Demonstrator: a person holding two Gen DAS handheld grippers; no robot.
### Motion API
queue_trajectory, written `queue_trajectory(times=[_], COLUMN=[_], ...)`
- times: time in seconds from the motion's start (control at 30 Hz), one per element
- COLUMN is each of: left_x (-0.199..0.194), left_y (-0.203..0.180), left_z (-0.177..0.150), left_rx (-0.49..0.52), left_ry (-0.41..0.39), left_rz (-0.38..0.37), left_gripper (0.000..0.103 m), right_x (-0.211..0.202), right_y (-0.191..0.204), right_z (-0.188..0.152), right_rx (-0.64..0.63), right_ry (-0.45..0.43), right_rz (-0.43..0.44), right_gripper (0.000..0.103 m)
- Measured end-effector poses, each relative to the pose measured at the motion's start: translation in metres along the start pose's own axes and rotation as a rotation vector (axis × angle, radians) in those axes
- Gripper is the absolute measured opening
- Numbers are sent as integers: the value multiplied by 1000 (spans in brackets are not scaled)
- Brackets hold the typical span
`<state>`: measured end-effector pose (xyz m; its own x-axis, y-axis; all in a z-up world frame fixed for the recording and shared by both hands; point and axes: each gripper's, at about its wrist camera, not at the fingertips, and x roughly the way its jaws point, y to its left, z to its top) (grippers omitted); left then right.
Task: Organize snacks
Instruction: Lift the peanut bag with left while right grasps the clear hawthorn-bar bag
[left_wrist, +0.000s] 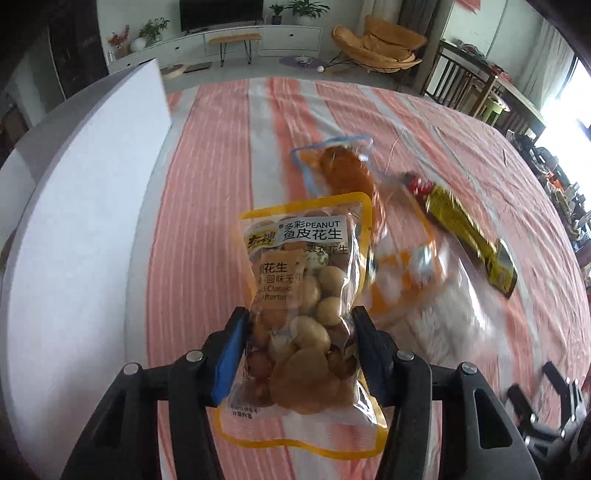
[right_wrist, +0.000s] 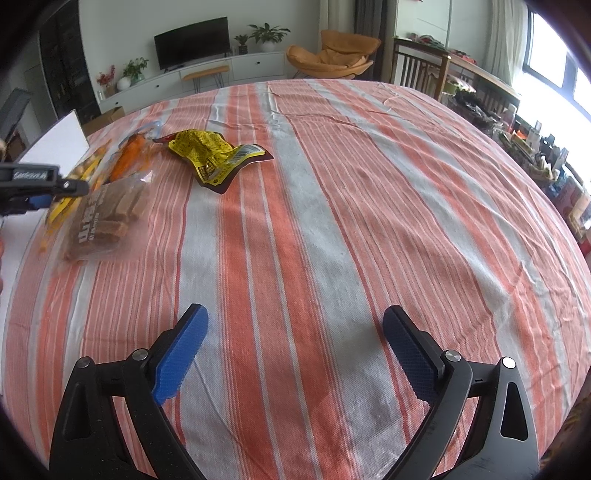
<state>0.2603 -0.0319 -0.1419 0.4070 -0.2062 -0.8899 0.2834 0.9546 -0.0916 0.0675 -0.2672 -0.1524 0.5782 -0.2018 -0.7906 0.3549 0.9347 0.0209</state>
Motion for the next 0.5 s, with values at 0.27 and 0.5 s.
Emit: queue_trajectory(times=[0.27, 0.5], left_x=[-29, -21], left_y=[-21, 0], left_z=[-117, -104], left_rx=[129, 105], left_ry=[-57, -158], left_rz=[173, 42], left_gripper=[100, 103], right_x=[0, -1], right_y=[0, -1], right_z=[0, 0], right_rx=[0, 0], right_ry=[0, -1], right_rz=[0, 1], right_gripper=[98, 97])
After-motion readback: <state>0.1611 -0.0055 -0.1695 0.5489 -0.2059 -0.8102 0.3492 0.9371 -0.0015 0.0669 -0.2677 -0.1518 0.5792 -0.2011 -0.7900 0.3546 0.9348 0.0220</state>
